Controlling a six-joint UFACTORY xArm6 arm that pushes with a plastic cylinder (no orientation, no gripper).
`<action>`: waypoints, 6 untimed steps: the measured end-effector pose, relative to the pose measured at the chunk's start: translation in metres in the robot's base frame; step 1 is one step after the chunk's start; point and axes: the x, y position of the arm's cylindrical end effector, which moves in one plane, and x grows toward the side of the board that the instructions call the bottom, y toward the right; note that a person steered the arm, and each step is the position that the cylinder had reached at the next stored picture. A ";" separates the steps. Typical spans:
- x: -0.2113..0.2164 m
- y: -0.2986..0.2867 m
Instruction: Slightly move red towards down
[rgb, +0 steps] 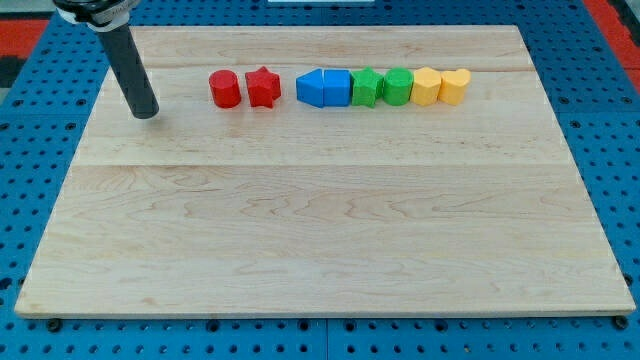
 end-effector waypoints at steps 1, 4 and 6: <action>-0.018 0.001; -0.089 0.056; -0.067 0.081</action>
